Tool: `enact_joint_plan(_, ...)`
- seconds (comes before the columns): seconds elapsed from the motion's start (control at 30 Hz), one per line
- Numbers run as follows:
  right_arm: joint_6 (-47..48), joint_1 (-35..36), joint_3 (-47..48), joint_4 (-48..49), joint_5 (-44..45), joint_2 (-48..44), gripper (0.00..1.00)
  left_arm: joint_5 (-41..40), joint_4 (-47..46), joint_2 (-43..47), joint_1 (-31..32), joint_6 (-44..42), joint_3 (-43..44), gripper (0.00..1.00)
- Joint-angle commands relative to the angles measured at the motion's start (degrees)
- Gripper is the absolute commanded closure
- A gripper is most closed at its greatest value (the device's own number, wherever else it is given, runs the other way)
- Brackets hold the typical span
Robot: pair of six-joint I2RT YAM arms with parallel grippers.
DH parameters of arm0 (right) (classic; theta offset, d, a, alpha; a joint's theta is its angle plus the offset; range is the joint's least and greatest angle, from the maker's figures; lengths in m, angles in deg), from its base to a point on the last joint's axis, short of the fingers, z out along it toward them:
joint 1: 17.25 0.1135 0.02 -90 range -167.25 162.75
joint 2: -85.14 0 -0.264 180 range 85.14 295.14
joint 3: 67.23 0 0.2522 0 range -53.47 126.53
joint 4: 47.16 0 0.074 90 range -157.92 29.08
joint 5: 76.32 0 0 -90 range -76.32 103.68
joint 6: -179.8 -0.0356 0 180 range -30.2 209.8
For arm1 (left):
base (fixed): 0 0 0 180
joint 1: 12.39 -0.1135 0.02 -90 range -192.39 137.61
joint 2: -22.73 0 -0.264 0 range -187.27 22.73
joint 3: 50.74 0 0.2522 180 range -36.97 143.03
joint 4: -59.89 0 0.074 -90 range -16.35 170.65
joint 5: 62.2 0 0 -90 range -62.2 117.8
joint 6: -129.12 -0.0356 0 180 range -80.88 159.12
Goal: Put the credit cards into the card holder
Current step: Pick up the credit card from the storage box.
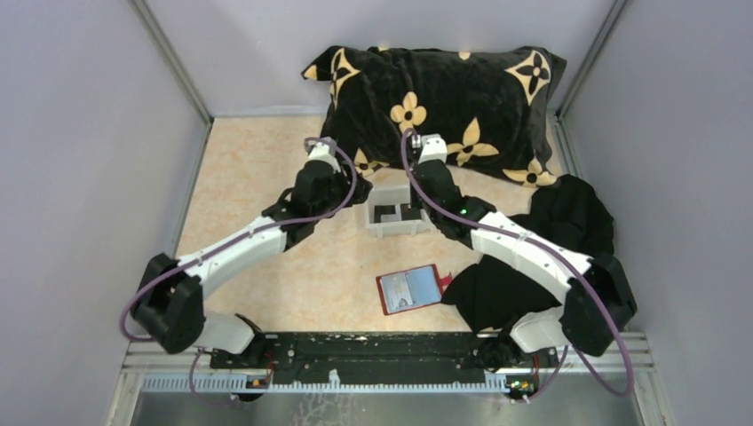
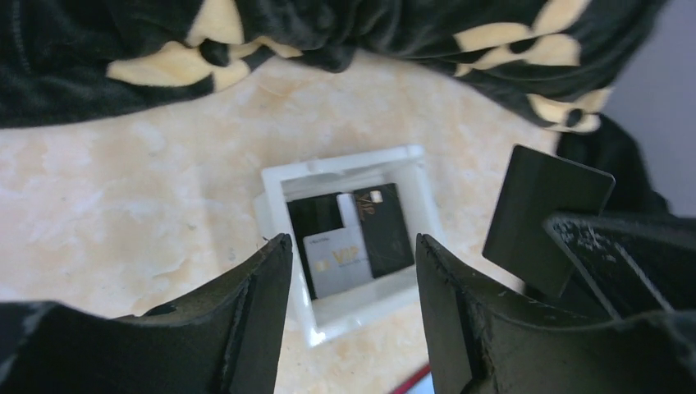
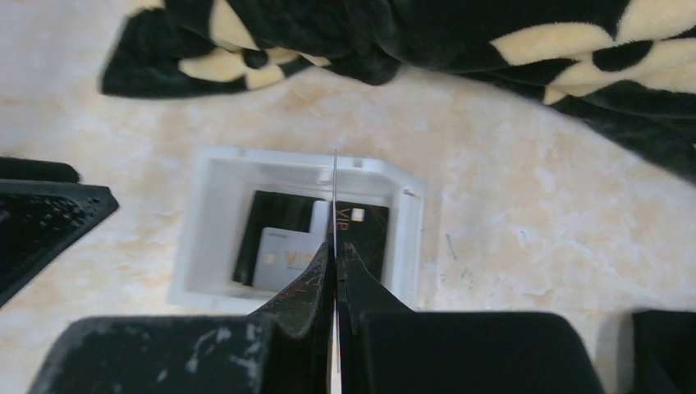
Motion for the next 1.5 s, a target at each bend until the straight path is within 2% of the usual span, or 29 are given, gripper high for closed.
enact_joint_plan(0.0,-5.9,-1.2,2.9,-2.5,-8.3,-7.6,1.00,10.8,-12.9,6.4,-1.4,-0.3,-7.8,0.37)
enact_joint_plan(0.3,-18.8,-8.8,-5.4,-1.6,-31.3,-19.5,1.00,33.1,-33.7,7.3,-2.6,6.0,-18.8,0.36)
enact_joint_plan(0.5,-25.0,-10.9,-11.6,1.2,-41.7,-23.4,1.00,40.5,-47.3,5.4,-2.9,12.5,-23.2,0.36)
enact_joint_plan(0.77,-29.7,-11.6,-17.0,5.4,-47.4,-25.7,1.00,48.7,-61.1,-1.2,-3.4,19.5,-24.4,0.42)
enact_joint_plan(1.2,-34.0,-13.0,-20.3,12.9,-52.5,-24.2,1.00,54.3,-69.5,-7.7,-3.4,25.7,-24.1,0.50)
enact_joint_plan(1.27,-34.3,-13.0,-20.7,13.5,-52.7,-23.8,1.00,54.9,-71.8,-8.7,-3.4,26.9,-24.2,0.55)
enact_joint_plan(1.37,-35.1,-13.3,-21.6,15.4,-53.9,-23.4,1.00,56.3,-74.8,-10.4,-3.4,28.6,-24.0,0.69)
enact_joint_plan(1.47,-36.0,-13.3,-22.4,17.4,-55.1,-22.7,1.00,57.6,-78.3,-12.2,-3.4,30.6,-23.7,0.75)
